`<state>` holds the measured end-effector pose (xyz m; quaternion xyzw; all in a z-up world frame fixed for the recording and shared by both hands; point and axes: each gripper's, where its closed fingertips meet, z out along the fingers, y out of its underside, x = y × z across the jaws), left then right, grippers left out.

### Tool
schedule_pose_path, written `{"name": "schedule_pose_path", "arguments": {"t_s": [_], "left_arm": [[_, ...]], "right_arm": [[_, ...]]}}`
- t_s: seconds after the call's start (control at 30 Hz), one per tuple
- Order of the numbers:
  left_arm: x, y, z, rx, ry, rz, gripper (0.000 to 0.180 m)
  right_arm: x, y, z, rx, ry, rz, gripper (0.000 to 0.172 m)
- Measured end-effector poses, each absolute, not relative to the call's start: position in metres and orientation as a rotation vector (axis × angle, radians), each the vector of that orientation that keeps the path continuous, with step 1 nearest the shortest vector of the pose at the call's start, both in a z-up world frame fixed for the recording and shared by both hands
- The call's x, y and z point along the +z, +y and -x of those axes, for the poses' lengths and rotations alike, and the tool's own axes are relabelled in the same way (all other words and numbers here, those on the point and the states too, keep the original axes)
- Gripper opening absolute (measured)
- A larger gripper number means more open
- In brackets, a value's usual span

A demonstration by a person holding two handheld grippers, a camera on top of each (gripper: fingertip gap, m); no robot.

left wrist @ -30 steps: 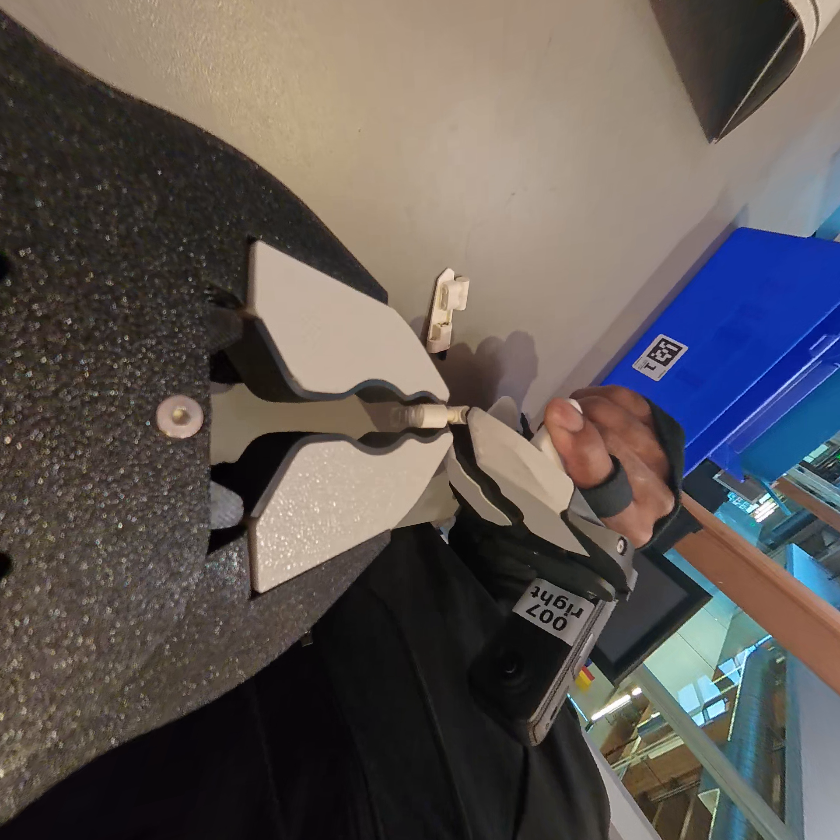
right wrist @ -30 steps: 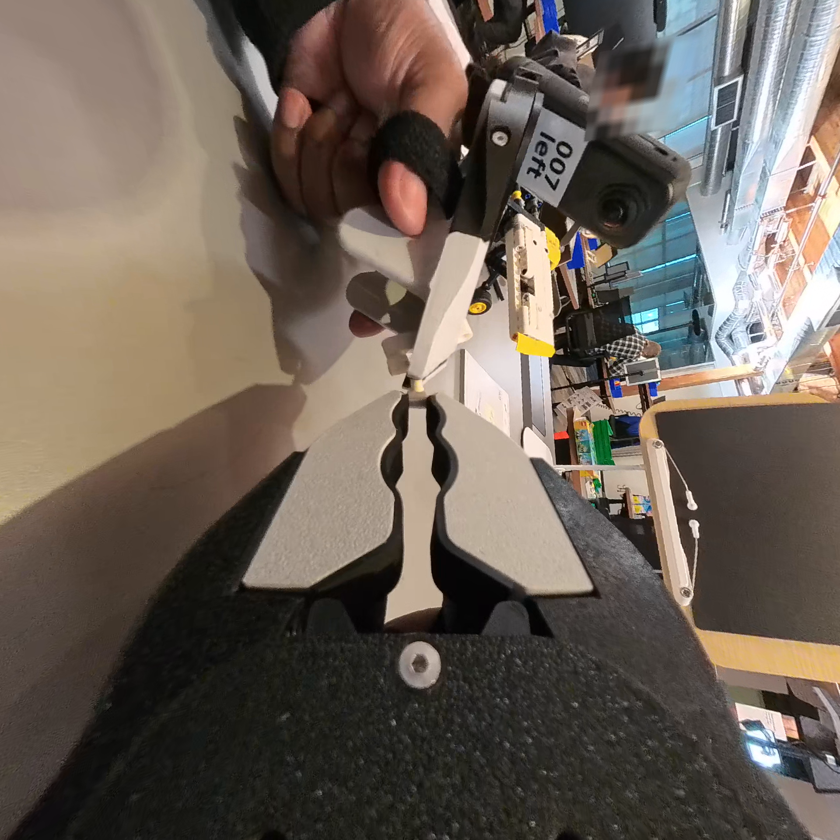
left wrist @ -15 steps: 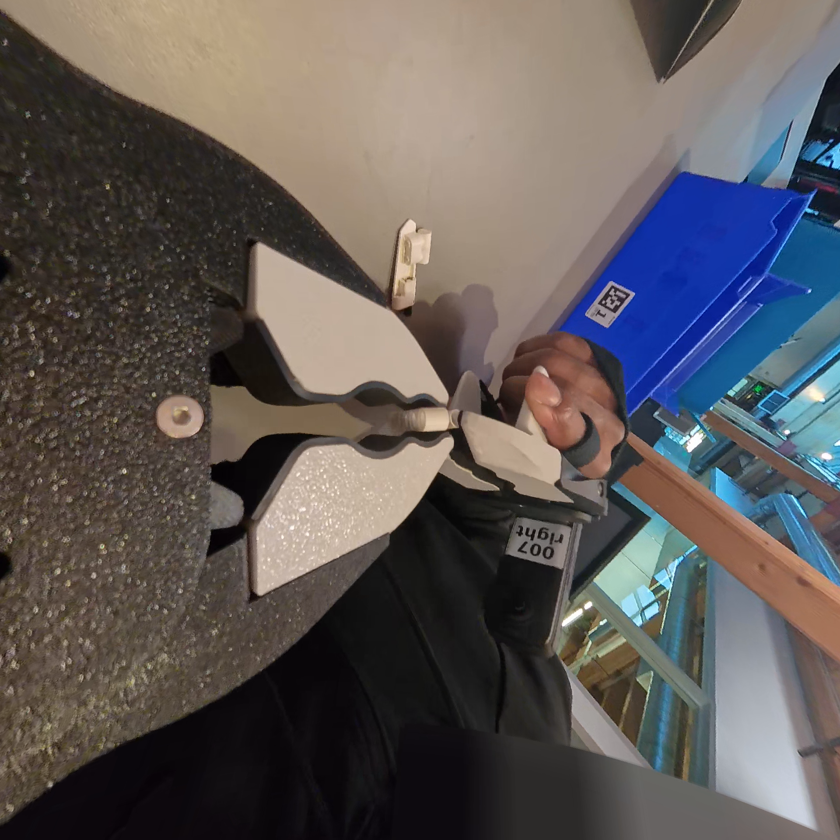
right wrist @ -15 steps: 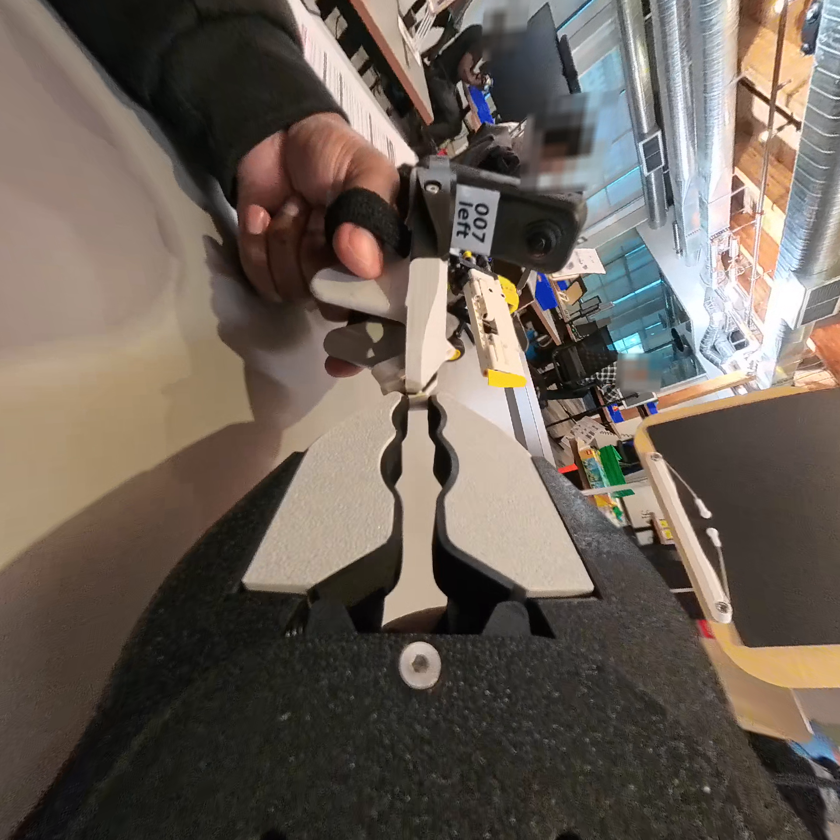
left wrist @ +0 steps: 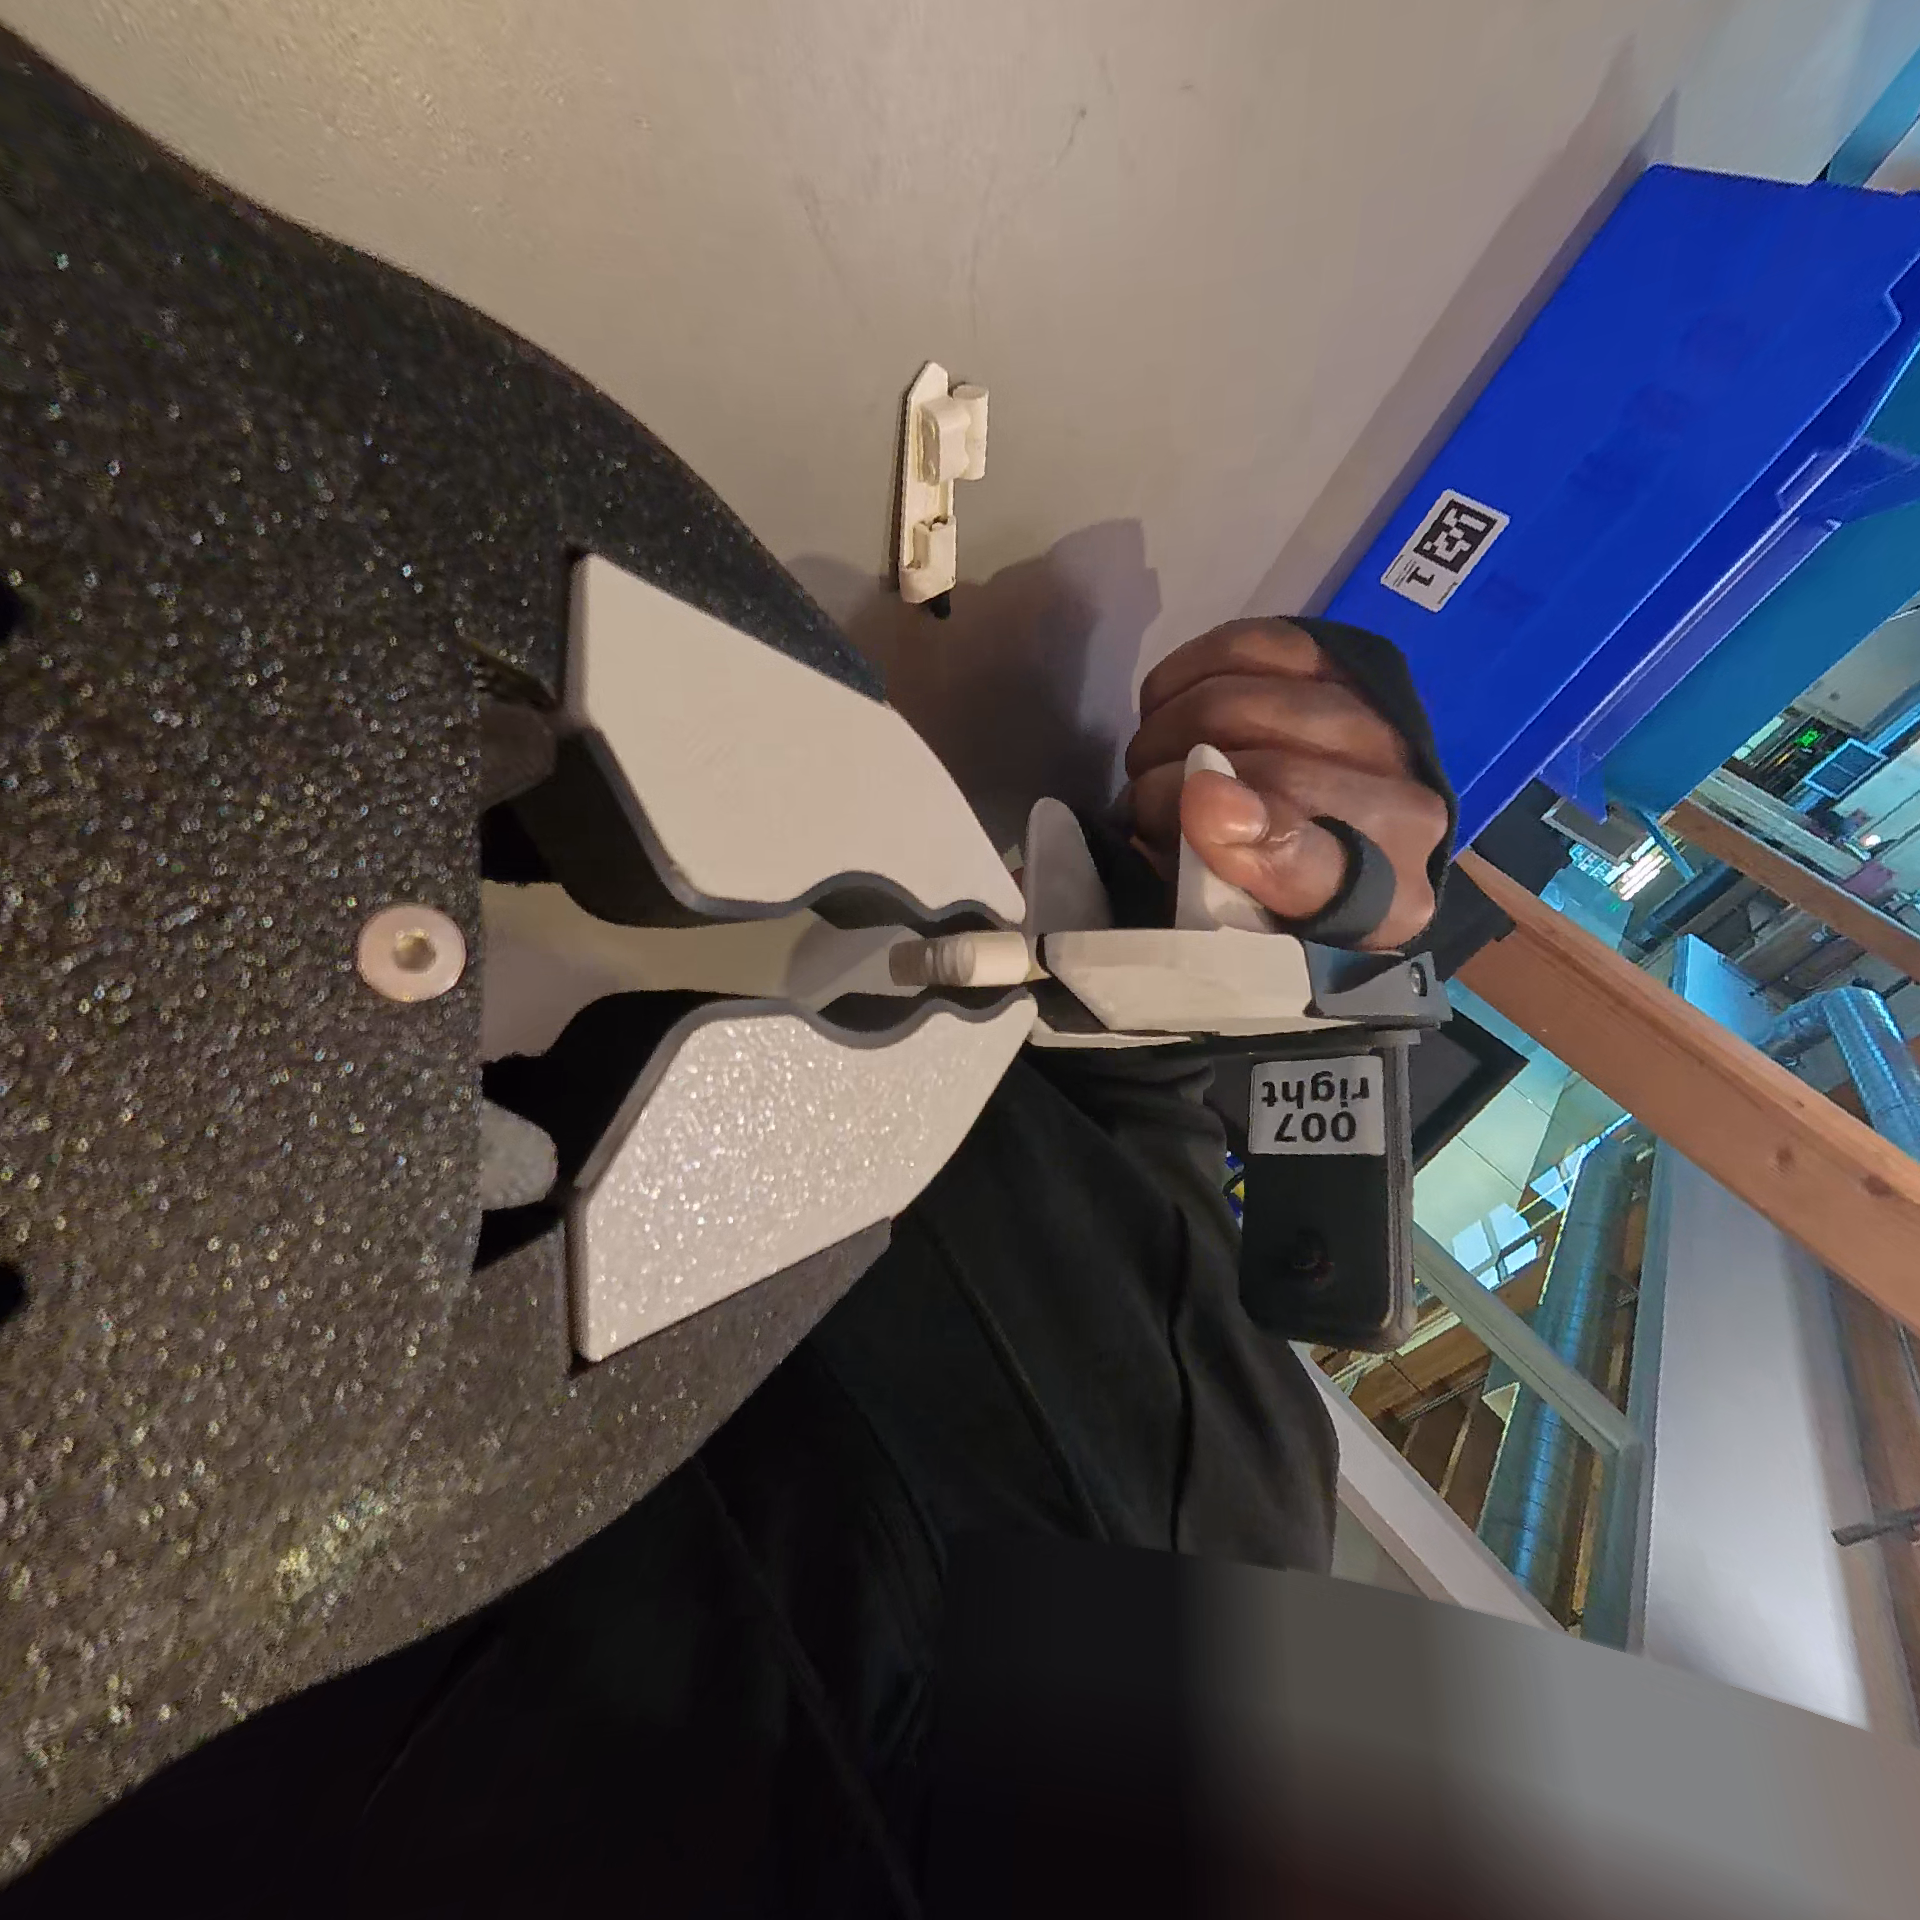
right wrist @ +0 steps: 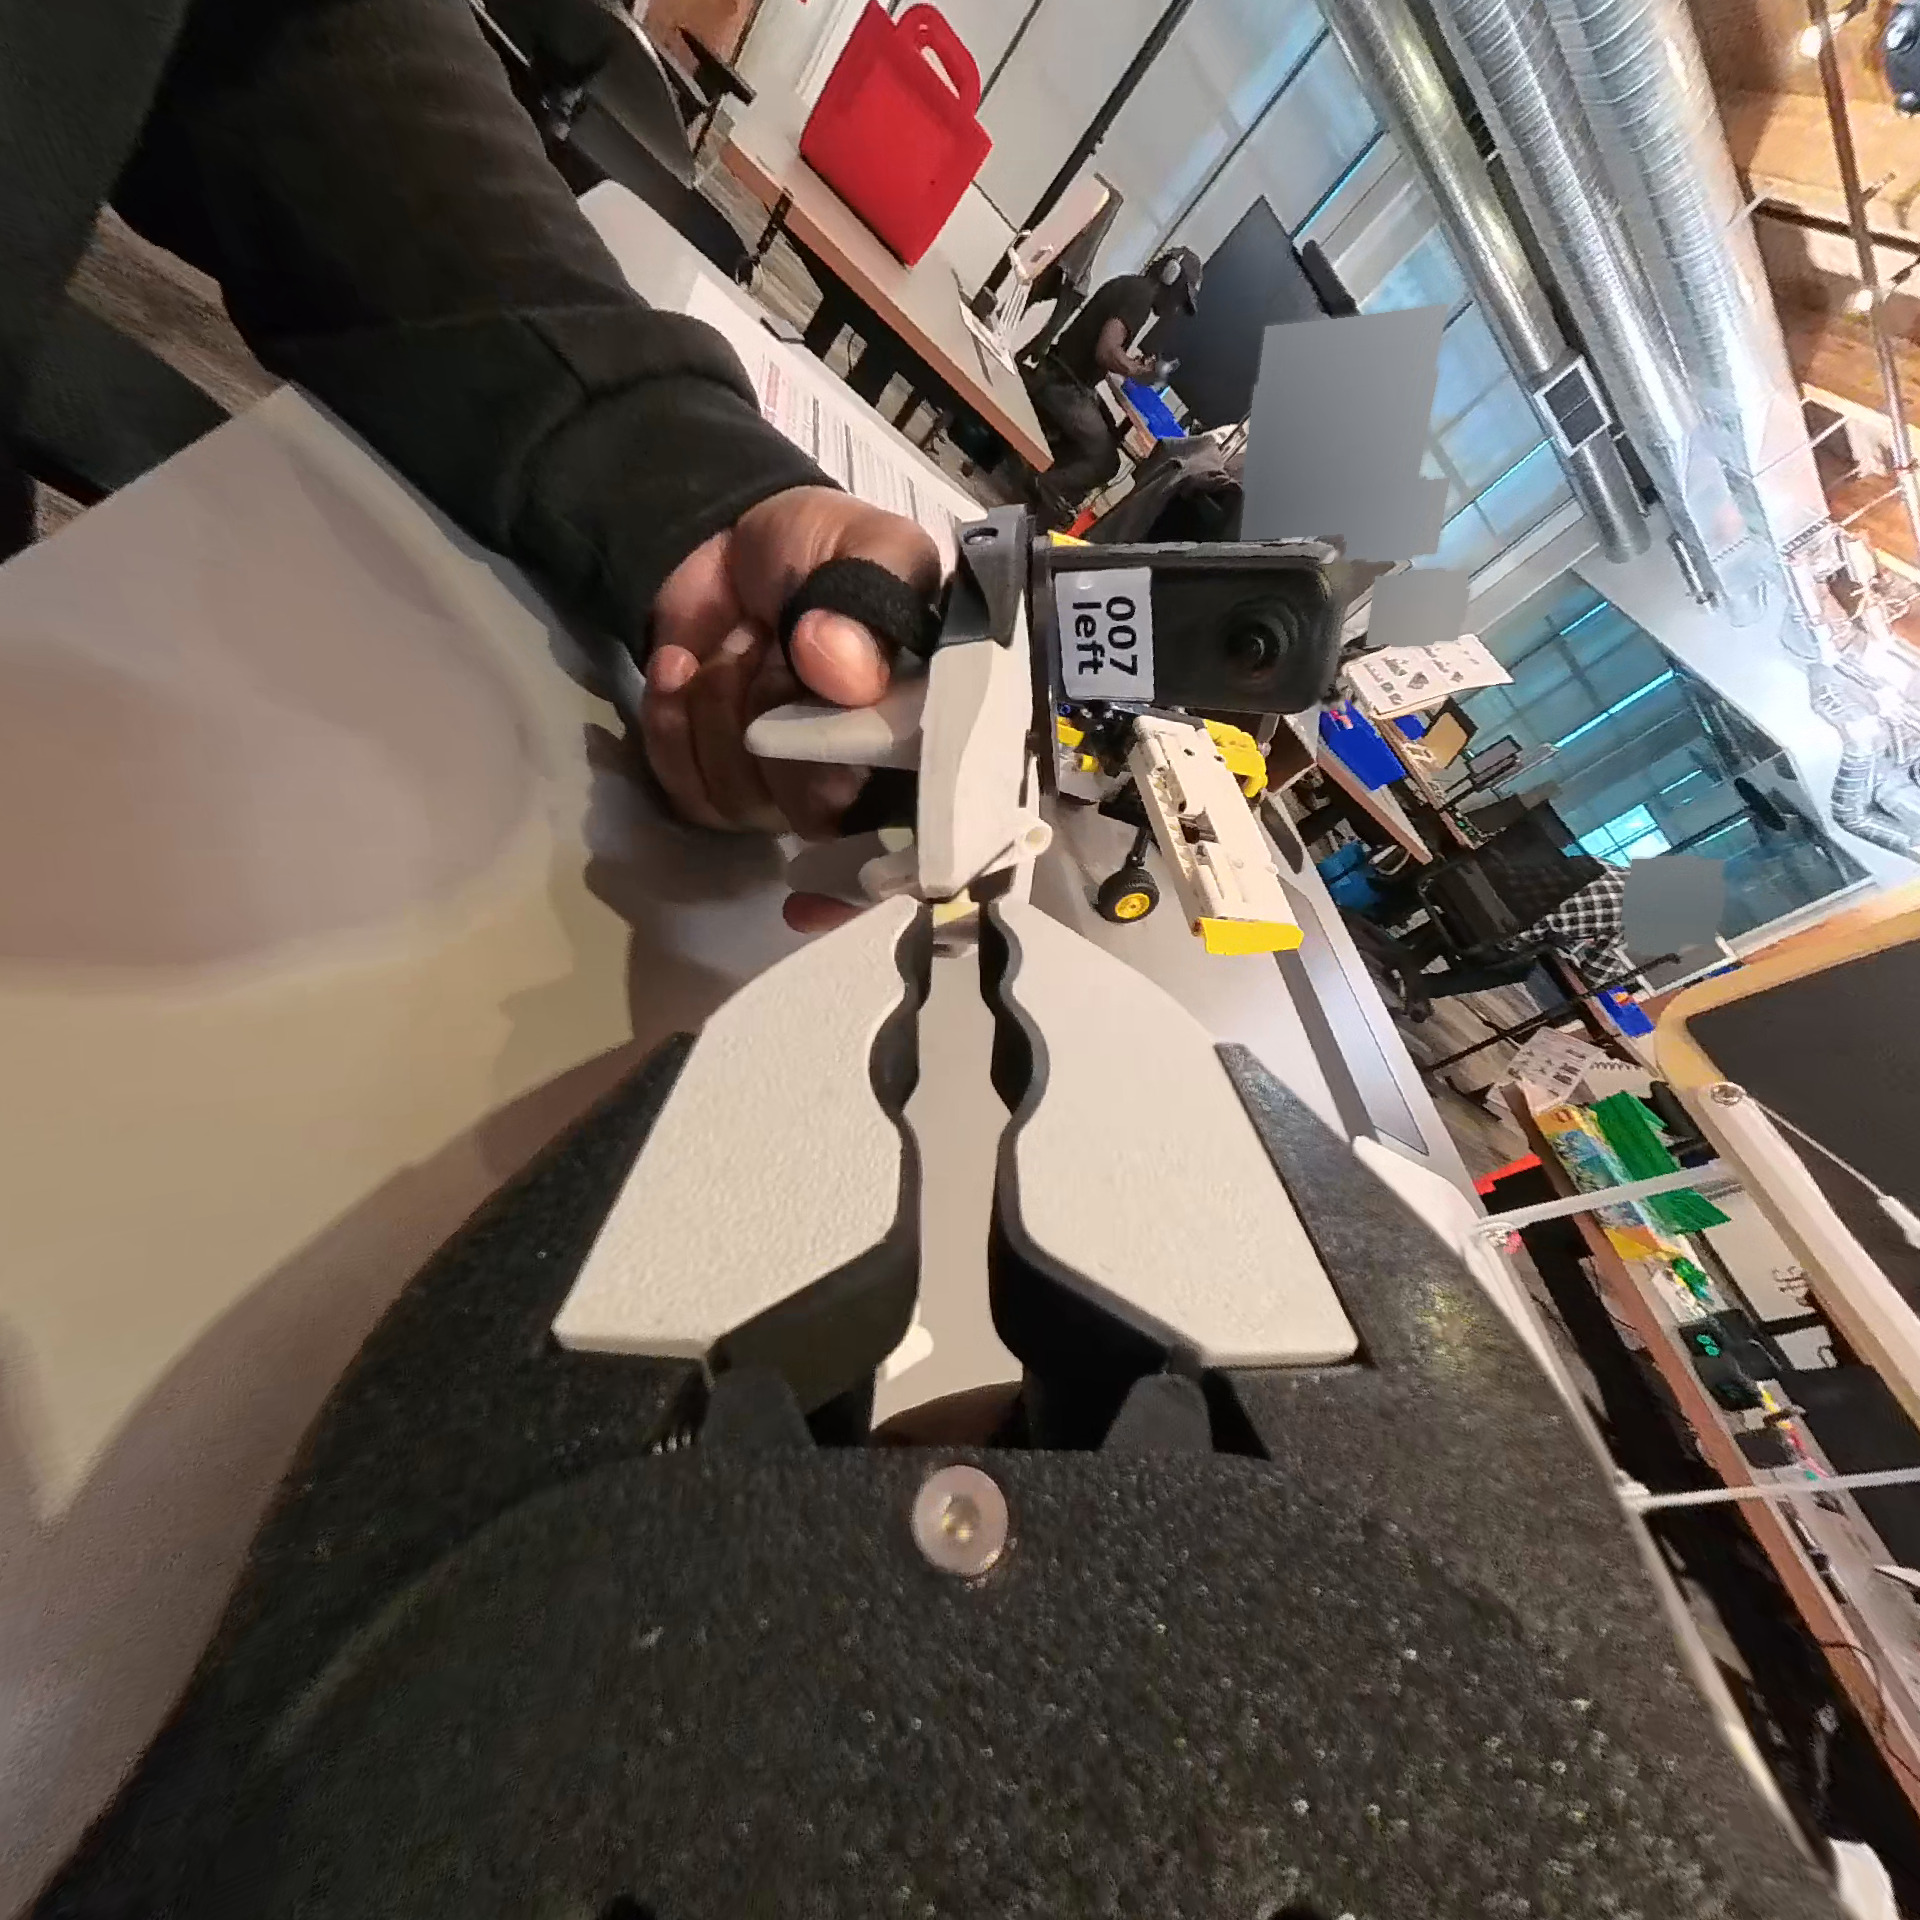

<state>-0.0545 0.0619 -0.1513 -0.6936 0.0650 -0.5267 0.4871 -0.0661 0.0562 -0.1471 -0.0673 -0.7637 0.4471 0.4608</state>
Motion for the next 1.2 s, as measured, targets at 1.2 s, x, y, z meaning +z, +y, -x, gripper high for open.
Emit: {"name": "schedule_pose_path", "arguments": {"t_s": [1.2], "left_arm": [[-0.237, 0.067, 0.047, -0.469, 0.596, 2.282, 0.008]], "right_arm": [[-0.174, 0.057, 0.072, 1.154, -2.042, 0.297, 0.008]]}}
